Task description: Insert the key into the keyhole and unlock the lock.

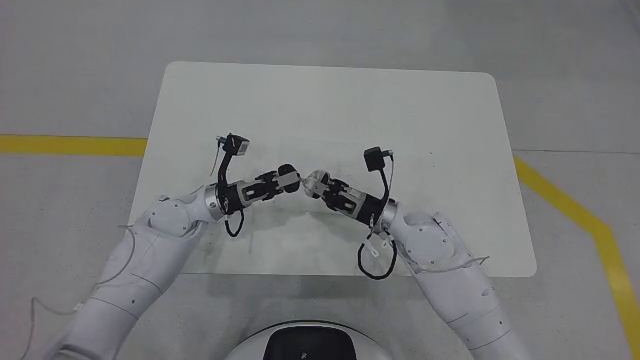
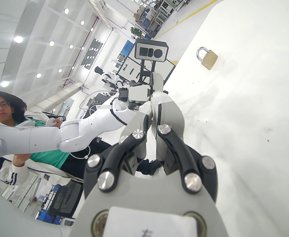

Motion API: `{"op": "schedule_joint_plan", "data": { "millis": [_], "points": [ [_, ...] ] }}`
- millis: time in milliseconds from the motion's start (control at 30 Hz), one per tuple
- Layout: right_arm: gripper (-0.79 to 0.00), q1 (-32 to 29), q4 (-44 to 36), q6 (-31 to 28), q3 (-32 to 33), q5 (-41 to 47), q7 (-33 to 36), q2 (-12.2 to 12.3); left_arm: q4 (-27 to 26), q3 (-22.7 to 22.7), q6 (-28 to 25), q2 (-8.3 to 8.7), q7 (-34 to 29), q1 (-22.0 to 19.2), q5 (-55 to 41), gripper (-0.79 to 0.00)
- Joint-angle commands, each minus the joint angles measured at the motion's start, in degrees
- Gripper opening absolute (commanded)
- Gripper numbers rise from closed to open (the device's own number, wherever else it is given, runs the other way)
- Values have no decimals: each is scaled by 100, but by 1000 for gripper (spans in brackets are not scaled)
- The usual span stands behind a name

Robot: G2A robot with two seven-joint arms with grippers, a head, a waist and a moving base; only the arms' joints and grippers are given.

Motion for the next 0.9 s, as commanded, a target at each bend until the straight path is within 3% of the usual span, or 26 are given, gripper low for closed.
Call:
{"op": "schedule_joint_plan", "data": {
  "millis": [0,33,400,533,733,867],
  "points": [
    [-785,17,7,1,3,6,0,0,12,6,15,-2,-26,-9,-19,-268],
    [-785,23,12,2,8,11,-6,0,17,8,22,-3,-32,-17,-21,0],
    [-785,8,43,-157,172,93,-85,25,-32,-113,-70,22,-97,-7,-105,0],
    [-785,-114,21,-398,514,75,-218,84,-256,-347,-328,110,-78,179,424,0],
    [-785,-486,-131,-719,1129,5,-412,194,-1012,-1337,-788,324,959,1096,2203,0],
    [-785,-582,-193,-761,1241,-33,-463,213,-1820,-2226,-521,395,2277,1896,3657,0]
  ]
}}
